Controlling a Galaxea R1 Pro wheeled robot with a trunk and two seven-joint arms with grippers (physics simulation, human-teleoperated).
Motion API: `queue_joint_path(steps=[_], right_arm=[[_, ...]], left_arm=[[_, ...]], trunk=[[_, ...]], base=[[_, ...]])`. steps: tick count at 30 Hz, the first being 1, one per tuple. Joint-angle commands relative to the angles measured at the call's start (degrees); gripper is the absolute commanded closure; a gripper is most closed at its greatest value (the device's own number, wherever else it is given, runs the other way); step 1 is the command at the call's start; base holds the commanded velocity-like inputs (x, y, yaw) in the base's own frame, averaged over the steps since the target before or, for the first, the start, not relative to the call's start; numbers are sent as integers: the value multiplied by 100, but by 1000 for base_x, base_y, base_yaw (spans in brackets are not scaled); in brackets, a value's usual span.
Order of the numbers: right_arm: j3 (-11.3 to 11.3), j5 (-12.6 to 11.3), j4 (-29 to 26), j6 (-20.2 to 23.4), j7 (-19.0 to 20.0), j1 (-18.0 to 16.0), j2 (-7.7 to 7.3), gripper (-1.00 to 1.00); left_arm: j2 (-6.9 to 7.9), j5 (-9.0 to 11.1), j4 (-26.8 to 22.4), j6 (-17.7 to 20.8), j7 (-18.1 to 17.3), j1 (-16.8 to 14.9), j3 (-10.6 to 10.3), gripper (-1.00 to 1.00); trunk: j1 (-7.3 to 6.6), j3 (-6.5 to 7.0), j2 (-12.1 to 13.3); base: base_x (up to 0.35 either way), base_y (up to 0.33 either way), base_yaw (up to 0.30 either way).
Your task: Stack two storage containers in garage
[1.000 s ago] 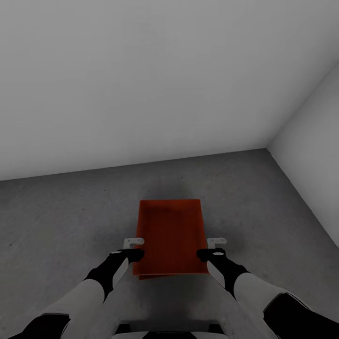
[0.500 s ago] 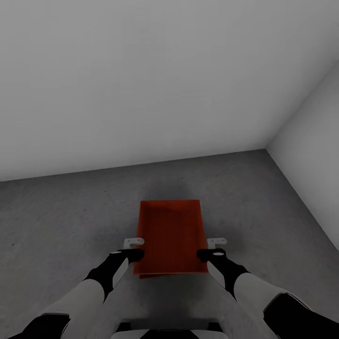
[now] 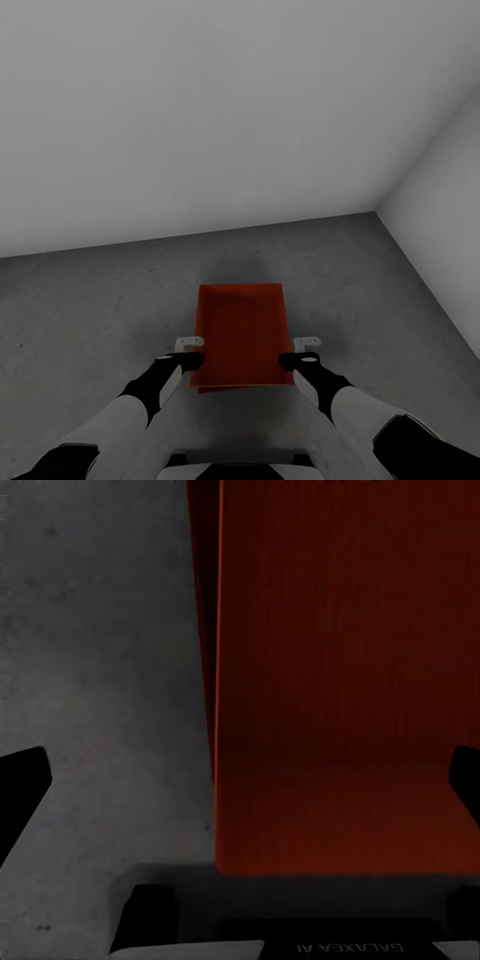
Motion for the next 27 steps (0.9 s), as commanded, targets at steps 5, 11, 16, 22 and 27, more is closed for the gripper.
queue_joint_path(steps=[5, 11, 16, 22, 27], right_arm=[[46, -30, -12, 37, -38, -2, 2, -100], [46, -31, -8, 36, -46, -2, 2, -100], [46, -30, -5, 30, -47, -2, 1, -100], [46, -30, -4, 29, -47, -2, -4, -100], [46, -30, -4, 29, -47, -2, -5, -100]], left_arm=[[2, 32, -16, 28, 24, 0, -3, -100], [11, 24, -42, 27, 16, 0, 0, -100], [14, 23, -48, 27, 15, 0, 0, -100], [14, 23, -55, 27, 17, 0, -4, -100], [14, 23, -56, 20, 15, 0, -1, -100]], trunk=[[-43, 33, 78], [-43, 58, 78], [-43, 100, 78], [-43, 155, 78], [-43, 200, 78]], base=[[0, 0, 0], [0, 0, 0], [0, 0, 0], [0, 0, 0], [0, 0, 0]])
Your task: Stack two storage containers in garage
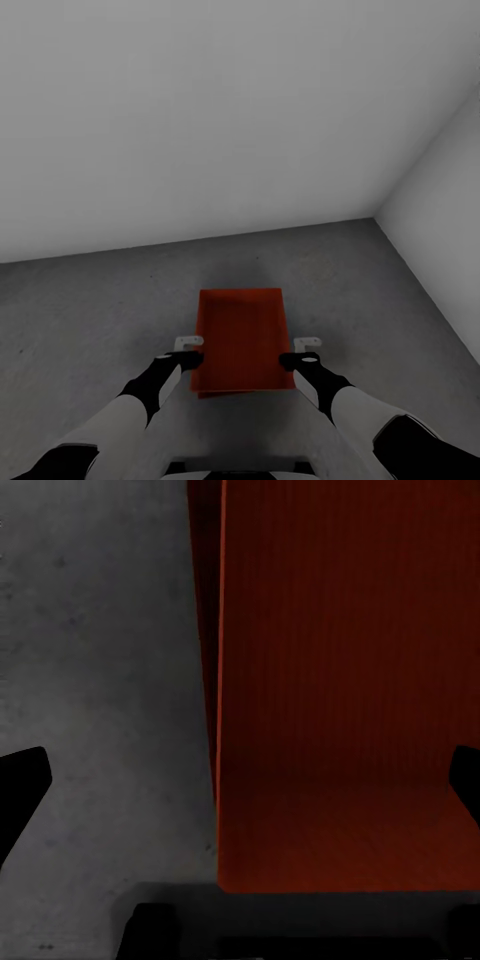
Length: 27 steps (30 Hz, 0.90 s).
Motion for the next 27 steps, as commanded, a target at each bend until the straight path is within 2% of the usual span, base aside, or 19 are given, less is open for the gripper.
queue_joint_path(steps=[1, 27], right_arm=[[48, -29, -12, 39, -38, -2, -3, -100], [48, -29, -12, 38, -38, -2, 0, -100]], left_arm=[[0, 32, -12, 29, 23, 0, -3, -100], [7, 32, -3, 5, 23, 0, -17, -100]], trunk=[[1, 5, -4], [1, 243, -4]], base=[[0, 0, 0], [0, 0, 0]])
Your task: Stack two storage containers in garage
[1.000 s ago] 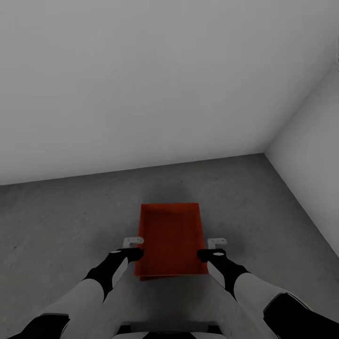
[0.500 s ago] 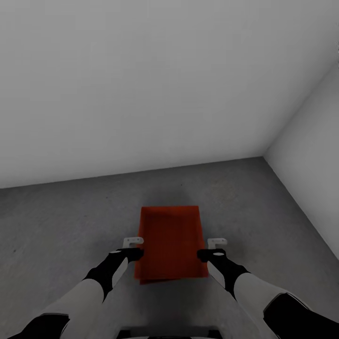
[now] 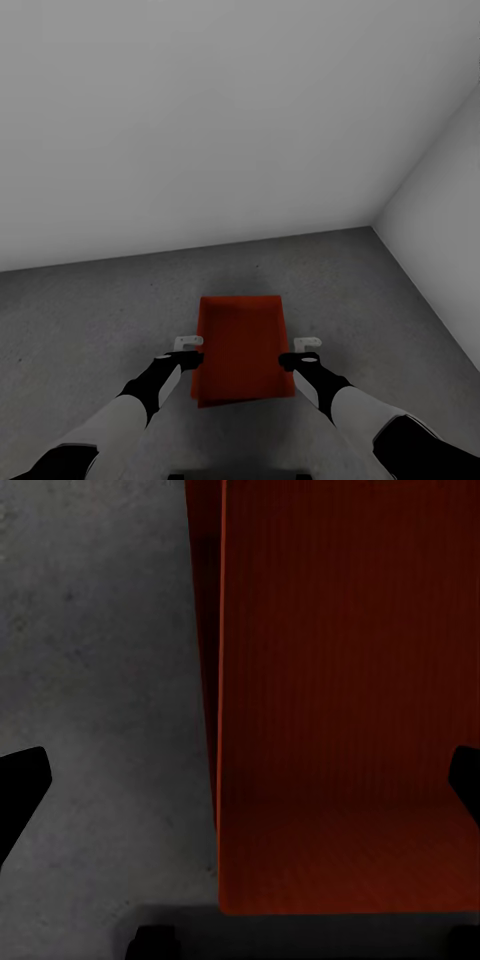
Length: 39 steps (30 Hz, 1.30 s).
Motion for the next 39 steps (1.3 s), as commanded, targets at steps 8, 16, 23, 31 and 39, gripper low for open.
queue_joint_path(steps=[8, 16, 23, 31, 39], right_arm=[[43, -29, -5, 37, -38, -2, -14, -100], [39, -29, 7, 37, -38, -2, -43, -100], [37, -29, 36, 37, -38, 4, -80, -100], [38, -29, 147, 37, -38, -3, -115, -100], [39, -29, 333, 37, -38, 3, -133, -100]], left_arm=[[4, 28, -12, 33, 16, 0, -2, -100], [8, 22, 7, 27, 7, 0, -2, -100], [89, 34, 54, 30, 26, 0, 8, -100], [445, 145, 478, 17, -26, 0, 13, -100], [993, 950, 1199, -158, -113, 0, -1, -100]], trunk=[[1, 69, -4], [1, 142, -4], [1, 206, -4], [1, 280, -4], [1, 353, -4]], base=[[0, 0, 0], [0, 0, 0], [0, 0, 0], [0, 0, 0], [0, 0, 0]])
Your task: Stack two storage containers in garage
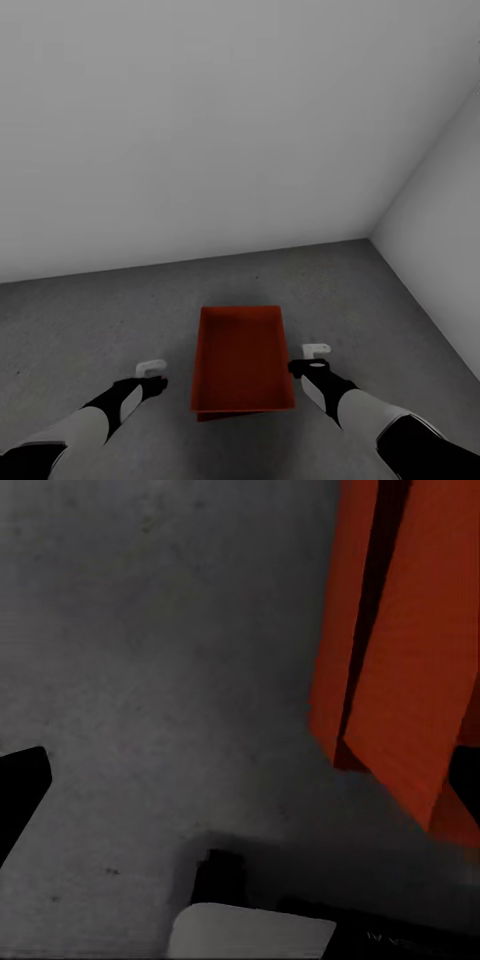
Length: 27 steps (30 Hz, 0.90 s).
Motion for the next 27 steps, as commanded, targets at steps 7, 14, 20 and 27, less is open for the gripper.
queue_joint_path(steps=[7, 14, 20, 27], right_arm=[[49, -28, 93, 46, -35, 5, -12, -100], [49, -28, 108, 104, -35, 18, -23, -100], [49, -28, 109, 125, -35, 19, -23, -100], [49, -28, 104, 121, -35, 19, -20, -100]], left_arm=[[141, 187, 595, -419, 9, 0, -17, -100], [148, 201, 821, -480, 13, 0, -22, -100], [113, 195, 843, -428, 4, 0, -22, -100], [106, 193, 846, -412, 8, 0, -22, -100]], trunk=[[1, 60, -4], [1, 100, -4], [1, 104, -4], [1, 104, -4]], base=[[0, 0, 0], [0, 0, 0], [-131, 0, 0], [-322, 0, 0]])
